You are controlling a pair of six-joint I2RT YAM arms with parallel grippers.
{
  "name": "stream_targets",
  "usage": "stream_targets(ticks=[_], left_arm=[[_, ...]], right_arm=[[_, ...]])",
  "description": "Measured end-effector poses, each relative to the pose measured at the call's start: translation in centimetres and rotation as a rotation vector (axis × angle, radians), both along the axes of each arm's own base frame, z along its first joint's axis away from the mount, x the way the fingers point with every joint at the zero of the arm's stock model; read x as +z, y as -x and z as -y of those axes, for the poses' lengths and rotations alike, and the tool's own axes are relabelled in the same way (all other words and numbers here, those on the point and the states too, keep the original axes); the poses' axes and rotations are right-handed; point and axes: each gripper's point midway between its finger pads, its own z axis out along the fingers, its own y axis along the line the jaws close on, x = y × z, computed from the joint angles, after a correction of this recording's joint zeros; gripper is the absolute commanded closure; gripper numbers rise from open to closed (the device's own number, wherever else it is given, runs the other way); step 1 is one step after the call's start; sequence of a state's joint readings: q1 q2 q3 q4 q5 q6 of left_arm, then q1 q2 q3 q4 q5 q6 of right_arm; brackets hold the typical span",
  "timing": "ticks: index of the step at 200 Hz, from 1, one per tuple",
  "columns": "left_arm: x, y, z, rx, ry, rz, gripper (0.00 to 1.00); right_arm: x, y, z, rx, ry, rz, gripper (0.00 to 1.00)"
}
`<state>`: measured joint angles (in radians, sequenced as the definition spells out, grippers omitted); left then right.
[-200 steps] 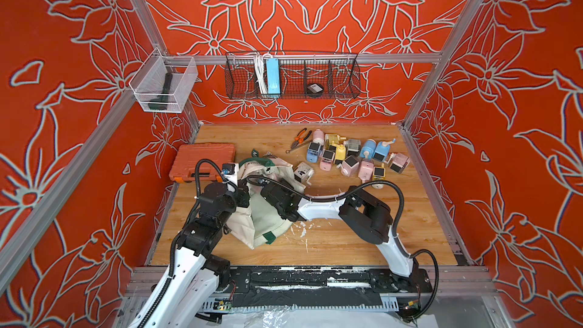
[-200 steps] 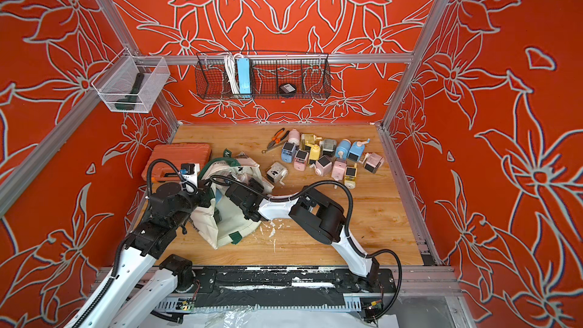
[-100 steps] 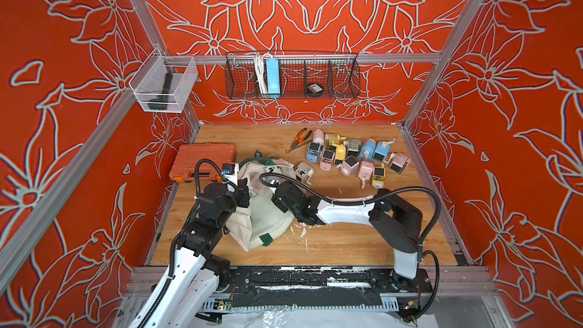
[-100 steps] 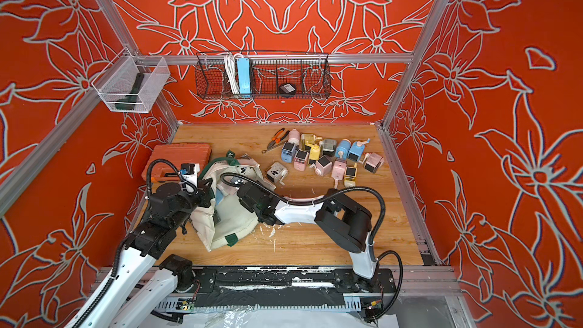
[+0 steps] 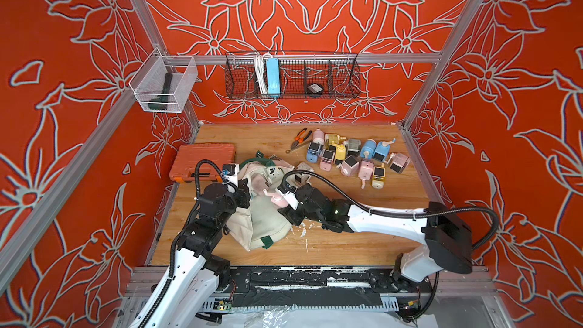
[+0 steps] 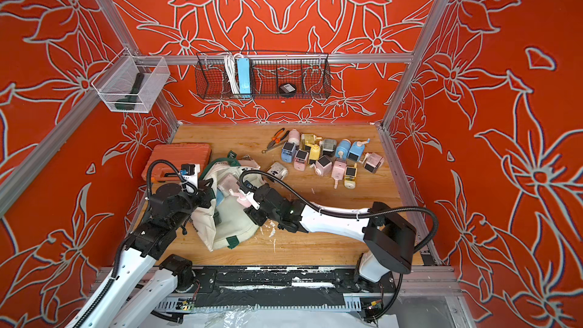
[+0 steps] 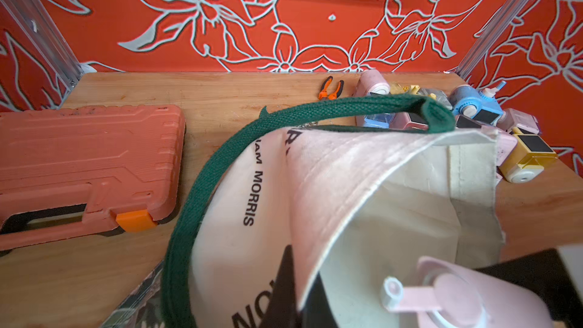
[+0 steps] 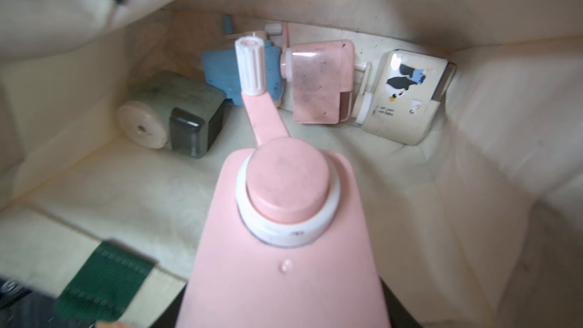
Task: Take out the pencil sharpeners from the tote bags
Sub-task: Place the pencil sharpener at the center of the board.
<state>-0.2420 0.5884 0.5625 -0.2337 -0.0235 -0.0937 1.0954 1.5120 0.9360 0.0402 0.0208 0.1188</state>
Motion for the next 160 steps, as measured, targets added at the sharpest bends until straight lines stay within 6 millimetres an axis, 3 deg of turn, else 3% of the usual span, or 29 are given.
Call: stream_targets(ticks=[36,83,116,160], left_arm=[[0.0,0.0,0.0,-0.003,0.001,0.002,1.00],[0.1,0.1,0.0,-0.003,0.002,0.003,1.00],[0.1,0.1,0.1,-0.006,0.003,0.002,1.00],[0.1,0.1,0.2,-0.009,0.004,0.003,1.00]], right_arm=[[1.9,2.3,2.3,0.030,-0.050,-0.033,0.57],[6.2,2.6,6.4,-0.056,-0.129,0.049,0.57],[6.7,-0.2,10.4,-0.249,-0.125,0.088,0.58],[3.8,-5.6,16.4,-0.567,-0.079,0.022,0.57]])
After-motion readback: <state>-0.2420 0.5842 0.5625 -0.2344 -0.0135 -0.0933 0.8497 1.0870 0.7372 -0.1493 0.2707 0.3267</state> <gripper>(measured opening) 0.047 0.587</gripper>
